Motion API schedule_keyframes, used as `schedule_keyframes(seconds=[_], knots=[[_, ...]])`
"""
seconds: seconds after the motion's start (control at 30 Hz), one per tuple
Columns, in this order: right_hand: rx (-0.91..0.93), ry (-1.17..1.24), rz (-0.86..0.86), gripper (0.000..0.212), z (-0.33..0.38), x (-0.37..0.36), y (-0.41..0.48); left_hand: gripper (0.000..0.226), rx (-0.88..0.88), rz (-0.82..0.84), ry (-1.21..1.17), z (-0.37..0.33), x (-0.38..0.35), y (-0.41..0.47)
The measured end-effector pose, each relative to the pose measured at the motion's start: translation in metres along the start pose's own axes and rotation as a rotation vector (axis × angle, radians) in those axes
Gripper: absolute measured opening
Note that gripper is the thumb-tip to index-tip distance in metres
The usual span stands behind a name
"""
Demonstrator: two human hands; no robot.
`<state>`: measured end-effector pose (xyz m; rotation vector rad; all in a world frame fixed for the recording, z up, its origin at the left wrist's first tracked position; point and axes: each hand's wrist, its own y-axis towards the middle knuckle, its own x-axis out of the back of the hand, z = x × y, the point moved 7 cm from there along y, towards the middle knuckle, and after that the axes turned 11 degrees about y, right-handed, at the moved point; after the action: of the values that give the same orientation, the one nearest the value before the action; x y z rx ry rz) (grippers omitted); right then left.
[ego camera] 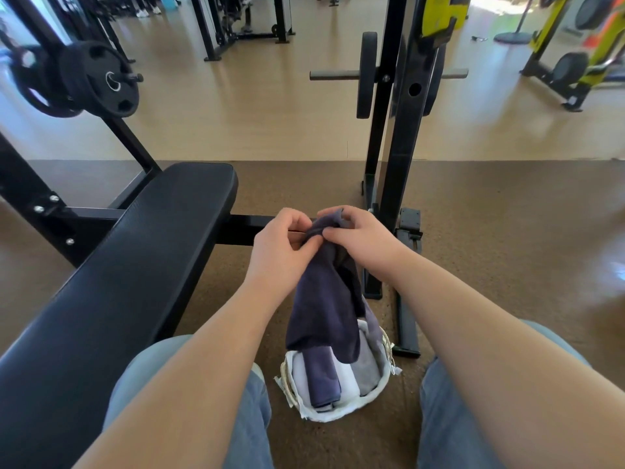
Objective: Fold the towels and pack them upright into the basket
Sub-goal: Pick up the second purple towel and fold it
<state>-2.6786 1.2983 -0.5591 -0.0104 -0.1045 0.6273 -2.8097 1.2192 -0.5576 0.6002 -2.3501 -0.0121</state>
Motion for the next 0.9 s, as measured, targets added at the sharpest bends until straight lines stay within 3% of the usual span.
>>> schedule_keyframes(seconds=[0.2, 0.3, 0.43, 0.53, 0.63, 0.77, 0.9], knots=[[-0.215, 0.378, -0.048, 0.028, -0.012, -0.001, -0.004, 0.028, -0.139, 0.005, 0.187, -0.008, 0.0, 0.001], [-0.269, 0.452, -0.006, 0.031, -0.014, -0.008, -0.006, 0.019, -0.164, -0.036, 0.23, -0.008, 0.002, -0.001], [-0.297, 0.416, -0.017, 0.037, -0.018, -0.01, -0.006, 0.005, -0.191, -0.112, 0.25, -0.015, 0.006, -0.004], [-0.248, 0.257, -0.108, 0.032, -0.014, 0.004, -0.006, 0.007, -0.164, -0.194, 0.125, -0.019, 0.016, -0.006], [-0.218, 0.143, -0.104, 0.028, -0.014, 0.011, -0.005, 0.011, -0.093, -0.103, 0.078, -0.014, 0.013, -0.005], [-0.269, 0.3, 0.026, 0.026, -0.021, -0.004, -0.008, 0.01, -0.063, 0.006, 0.121, -0.006, -0.001, -0.004], [-0.23, 0.269, -0.015, 0.025, -0.018, 0.002, -0.006, 0.022, 0.01, 0.088, 0.041, 0.002, -0.007, -0.001]])
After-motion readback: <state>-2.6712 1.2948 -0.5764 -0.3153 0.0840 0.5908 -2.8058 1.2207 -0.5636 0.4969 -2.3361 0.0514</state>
